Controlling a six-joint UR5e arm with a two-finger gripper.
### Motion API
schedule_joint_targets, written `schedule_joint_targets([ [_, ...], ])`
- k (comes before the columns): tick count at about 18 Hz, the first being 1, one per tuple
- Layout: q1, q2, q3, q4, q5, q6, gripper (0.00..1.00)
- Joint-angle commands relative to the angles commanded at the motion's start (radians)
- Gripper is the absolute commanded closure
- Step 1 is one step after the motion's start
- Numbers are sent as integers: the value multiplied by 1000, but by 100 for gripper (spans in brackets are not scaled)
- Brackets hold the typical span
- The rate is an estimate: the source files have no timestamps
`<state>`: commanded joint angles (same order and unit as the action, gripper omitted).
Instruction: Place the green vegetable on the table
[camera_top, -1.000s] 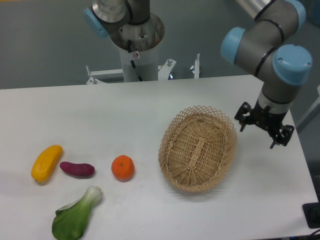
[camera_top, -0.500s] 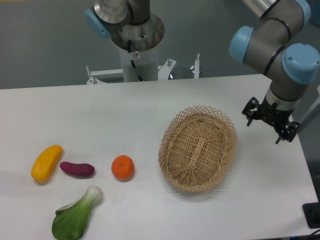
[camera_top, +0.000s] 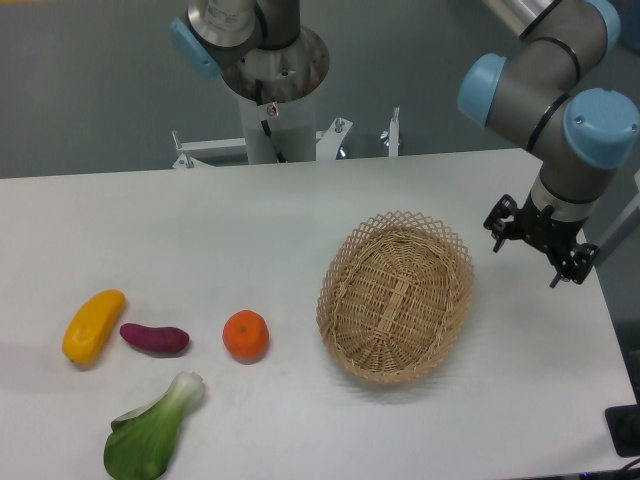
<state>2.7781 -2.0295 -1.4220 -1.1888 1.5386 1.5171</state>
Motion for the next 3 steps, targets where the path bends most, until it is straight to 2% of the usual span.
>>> schedule_joint_targets([
  [3,0,0,-2,2,2,0,0],
])
